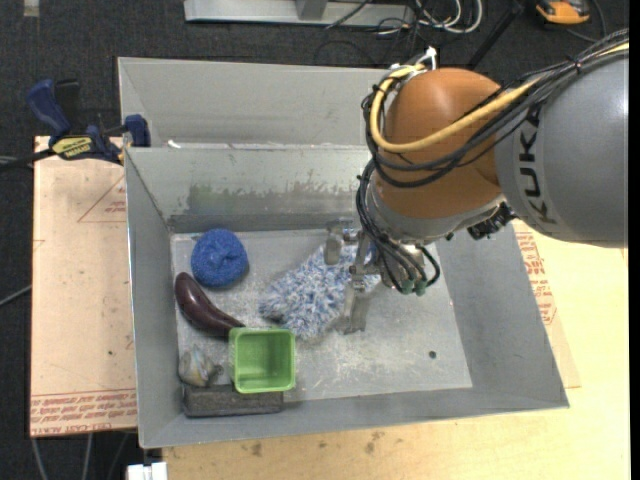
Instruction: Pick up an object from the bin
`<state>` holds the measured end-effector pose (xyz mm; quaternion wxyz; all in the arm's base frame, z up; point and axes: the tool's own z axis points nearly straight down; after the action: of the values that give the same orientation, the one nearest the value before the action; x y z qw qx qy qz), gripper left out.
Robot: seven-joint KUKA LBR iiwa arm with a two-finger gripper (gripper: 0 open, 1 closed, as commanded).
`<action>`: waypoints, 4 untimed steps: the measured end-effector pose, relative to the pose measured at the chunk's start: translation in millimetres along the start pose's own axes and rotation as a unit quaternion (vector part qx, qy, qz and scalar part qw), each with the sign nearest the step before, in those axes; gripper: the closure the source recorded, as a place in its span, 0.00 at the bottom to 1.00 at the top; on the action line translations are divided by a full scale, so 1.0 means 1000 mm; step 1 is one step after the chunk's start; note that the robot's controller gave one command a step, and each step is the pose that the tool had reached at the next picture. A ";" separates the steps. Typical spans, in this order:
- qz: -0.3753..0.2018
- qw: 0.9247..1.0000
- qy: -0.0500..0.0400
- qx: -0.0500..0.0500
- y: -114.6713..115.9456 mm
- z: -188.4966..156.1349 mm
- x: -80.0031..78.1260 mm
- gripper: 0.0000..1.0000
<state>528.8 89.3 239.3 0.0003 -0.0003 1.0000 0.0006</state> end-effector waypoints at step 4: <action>-0.198 0.980 -0.001 0.000 -0.050 0.169 -0.081 0.00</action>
Offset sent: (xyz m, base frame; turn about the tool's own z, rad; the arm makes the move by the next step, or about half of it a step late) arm 0.0873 -0.0440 -0.1693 -0.2950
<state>609.8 39.0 70.7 0.0015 -0.1980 0.9802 0.0004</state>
